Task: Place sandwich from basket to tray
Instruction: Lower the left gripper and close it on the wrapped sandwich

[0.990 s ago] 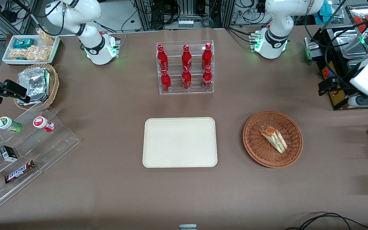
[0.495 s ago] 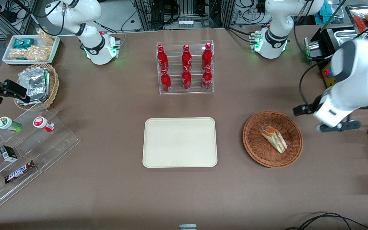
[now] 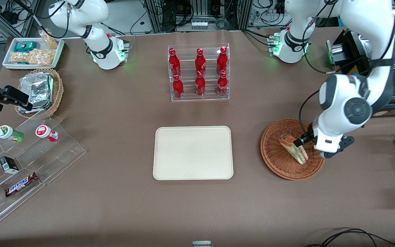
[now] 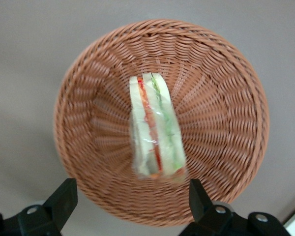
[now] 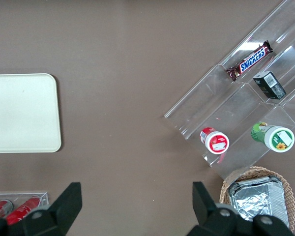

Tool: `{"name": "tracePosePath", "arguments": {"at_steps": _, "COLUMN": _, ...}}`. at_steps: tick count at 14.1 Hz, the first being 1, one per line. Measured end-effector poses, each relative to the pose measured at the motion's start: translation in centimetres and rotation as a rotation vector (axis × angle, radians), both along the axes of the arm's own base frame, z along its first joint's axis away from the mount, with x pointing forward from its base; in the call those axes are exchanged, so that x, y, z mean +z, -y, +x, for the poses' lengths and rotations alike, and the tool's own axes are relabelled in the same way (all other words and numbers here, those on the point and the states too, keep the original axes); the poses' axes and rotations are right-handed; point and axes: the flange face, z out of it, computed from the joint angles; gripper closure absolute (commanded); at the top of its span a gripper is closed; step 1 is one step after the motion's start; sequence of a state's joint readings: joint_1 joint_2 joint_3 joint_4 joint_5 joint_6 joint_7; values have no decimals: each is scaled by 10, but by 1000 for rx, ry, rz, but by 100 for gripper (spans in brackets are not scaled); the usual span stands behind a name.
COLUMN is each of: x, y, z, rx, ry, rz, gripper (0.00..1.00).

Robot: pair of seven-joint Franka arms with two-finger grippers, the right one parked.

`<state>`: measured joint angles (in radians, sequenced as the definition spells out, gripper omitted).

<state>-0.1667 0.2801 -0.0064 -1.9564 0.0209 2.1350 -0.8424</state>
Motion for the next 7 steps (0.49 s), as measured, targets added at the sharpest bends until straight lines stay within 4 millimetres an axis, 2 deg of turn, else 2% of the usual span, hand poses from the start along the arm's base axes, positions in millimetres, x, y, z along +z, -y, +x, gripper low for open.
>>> {"name": "tracePosePath", "arguments": {"at_steps": 3, "x": -27, "y": 19, "z": 6, "rx": 247, "ry": 43, "rz": 16, "gripper": 0}}
{"name": "tracePosePath", "arguments": {"at_steps": 6, "x": -55, "y": 17, "z": 7, "rx": 300, "ry": 21, "rz": 29, "gripper": 0}}
{"name": "tracePosePath", "arguments": {"at_steps": 7, "x": -63, "y": 14, "z": 7, "rx": 306, "ry": 11, "rz": 34, "gripper": 29}}
